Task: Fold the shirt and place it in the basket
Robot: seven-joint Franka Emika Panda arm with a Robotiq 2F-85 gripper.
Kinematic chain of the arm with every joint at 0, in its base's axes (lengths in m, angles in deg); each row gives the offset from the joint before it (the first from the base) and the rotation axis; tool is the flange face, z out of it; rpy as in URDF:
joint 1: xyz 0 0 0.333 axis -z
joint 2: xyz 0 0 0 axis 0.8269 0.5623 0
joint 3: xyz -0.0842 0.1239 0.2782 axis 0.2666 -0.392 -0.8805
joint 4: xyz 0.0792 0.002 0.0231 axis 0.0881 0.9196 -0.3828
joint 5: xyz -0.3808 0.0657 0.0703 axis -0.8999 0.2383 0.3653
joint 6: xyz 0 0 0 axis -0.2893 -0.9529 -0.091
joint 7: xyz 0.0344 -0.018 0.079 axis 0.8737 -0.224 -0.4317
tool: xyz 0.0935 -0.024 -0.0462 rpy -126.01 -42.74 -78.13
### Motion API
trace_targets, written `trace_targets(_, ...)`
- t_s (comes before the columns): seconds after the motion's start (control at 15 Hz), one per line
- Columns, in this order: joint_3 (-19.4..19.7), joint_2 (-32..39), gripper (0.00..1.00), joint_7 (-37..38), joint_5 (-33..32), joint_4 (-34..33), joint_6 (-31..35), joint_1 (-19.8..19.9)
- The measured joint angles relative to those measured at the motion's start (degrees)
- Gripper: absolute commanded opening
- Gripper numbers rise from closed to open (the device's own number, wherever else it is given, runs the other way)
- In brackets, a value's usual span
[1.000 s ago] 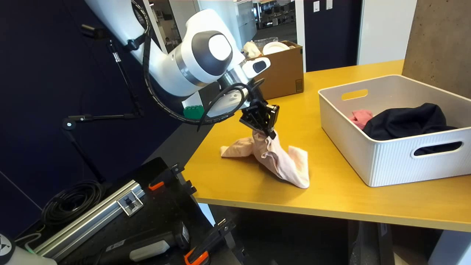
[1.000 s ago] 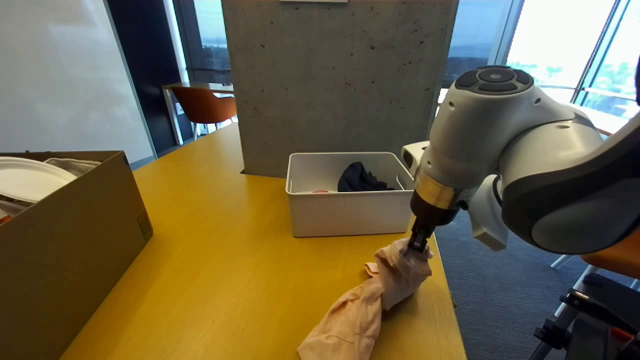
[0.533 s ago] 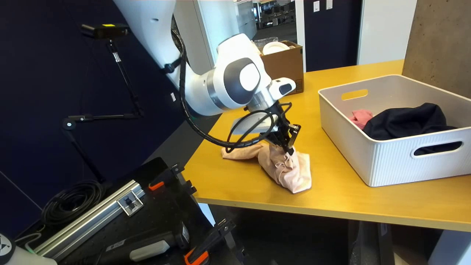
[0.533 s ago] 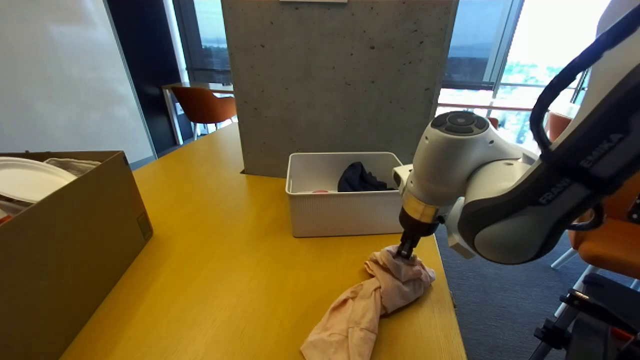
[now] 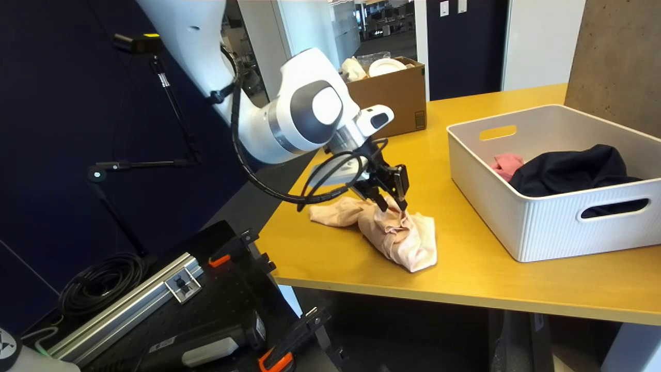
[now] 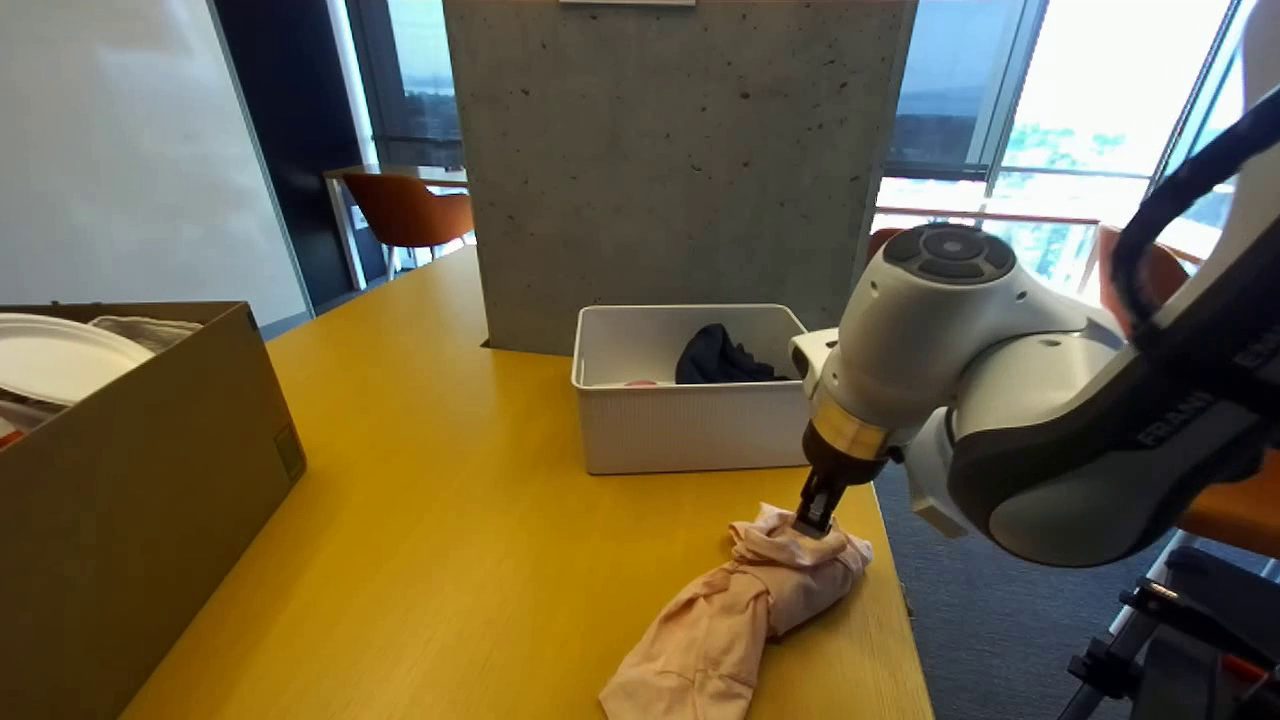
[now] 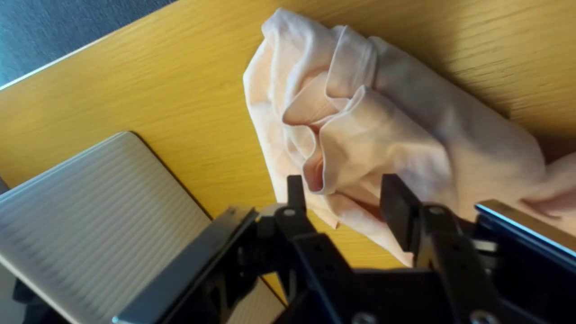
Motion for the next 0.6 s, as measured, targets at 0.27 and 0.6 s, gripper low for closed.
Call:
trace_targets(0.27, 4.4, -11.7, 1.0, -1.3, -1.0, 11.3, -1.8, -5.8)
trace_targets(0.6, -10.0, -21.6, 1.0, -17.1, 1.4, 18.3, -8.5, 11.8)
